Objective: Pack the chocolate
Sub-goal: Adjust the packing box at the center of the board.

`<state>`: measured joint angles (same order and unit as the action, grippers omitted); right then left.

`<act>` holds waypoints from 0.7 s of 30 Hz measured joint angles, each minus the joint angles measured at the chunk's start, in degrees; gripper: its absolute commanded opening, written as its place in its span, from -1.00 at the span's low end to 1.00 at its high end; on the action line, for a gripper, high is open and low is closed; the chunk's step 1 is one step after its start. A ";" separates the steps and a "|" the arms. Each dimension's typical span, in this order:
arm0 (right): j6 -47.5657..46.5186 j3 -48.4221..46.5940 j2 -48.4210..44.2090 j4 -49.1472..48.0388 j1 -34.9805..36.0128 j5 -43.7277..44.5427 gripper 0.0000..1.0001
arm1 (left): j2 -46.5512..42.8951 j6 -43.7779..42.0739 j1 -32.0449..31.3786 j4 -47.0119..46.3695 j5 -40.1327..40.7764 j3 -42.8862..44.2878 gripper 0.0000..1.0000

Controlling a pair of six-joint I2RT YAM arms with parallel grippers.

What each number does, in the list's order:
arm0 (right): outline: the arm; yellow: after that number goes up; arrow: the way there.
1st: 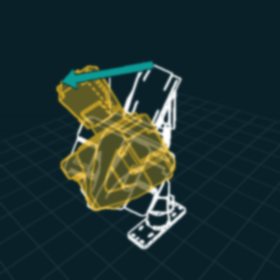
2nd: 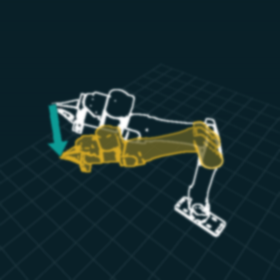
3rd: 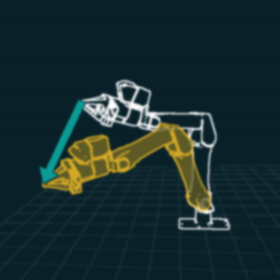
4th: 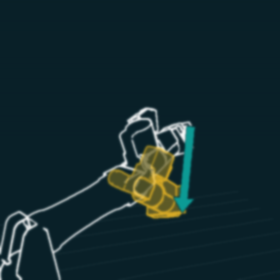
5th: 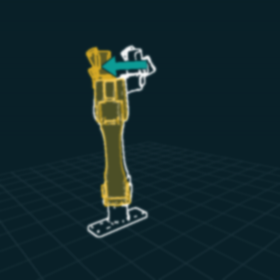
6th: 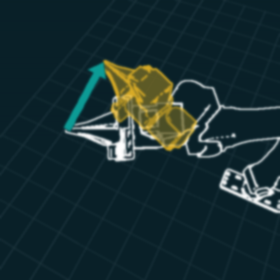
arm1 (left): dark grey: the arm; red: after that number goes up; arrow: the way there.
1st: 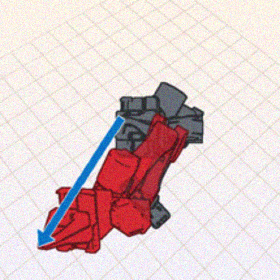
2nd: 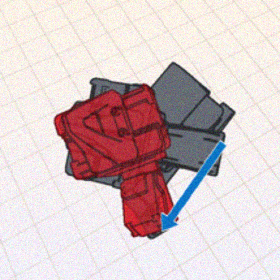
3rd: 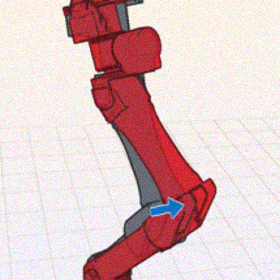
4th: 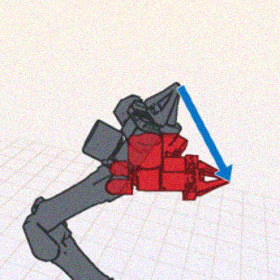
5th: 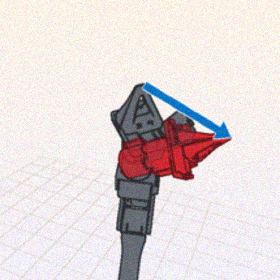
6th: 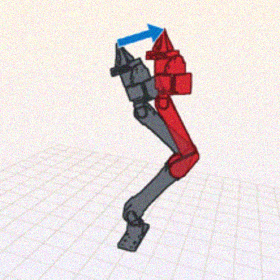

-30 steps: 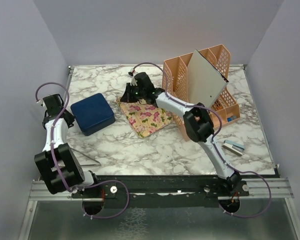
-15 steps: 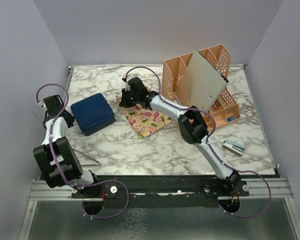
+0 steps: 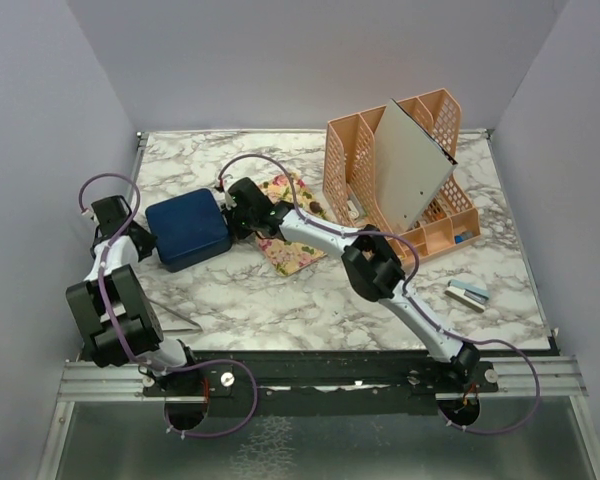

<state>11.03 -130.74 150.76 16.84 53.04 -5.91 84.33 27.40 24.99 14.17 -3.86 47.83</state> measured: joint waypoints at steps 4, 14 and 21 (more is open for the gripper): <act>0.48 2.80 -1.62 -1.07 -0.17 0.90 -1.00 | -0.02 0.04 -0.24 1.42 -0.55 0.87 -0.79; 4.15 6.93 -4.28 -4.61 -0.33 0.07 -1.00 | -6.36 -0.48 -0.37 5.90 -1.22 7.39 0.40; 5.95 4.20 -4.13 -4.52 -0.48 -1.03 -0.99 | -7.26 -1.77 -0.37 6.71 -6.08 4.55 0.63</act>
<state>16.97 -126.54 146.63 12.32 52.56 -6.94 77.08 25.63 24.62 20.88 -9.93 52.38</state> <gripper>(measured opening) 0.008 0.795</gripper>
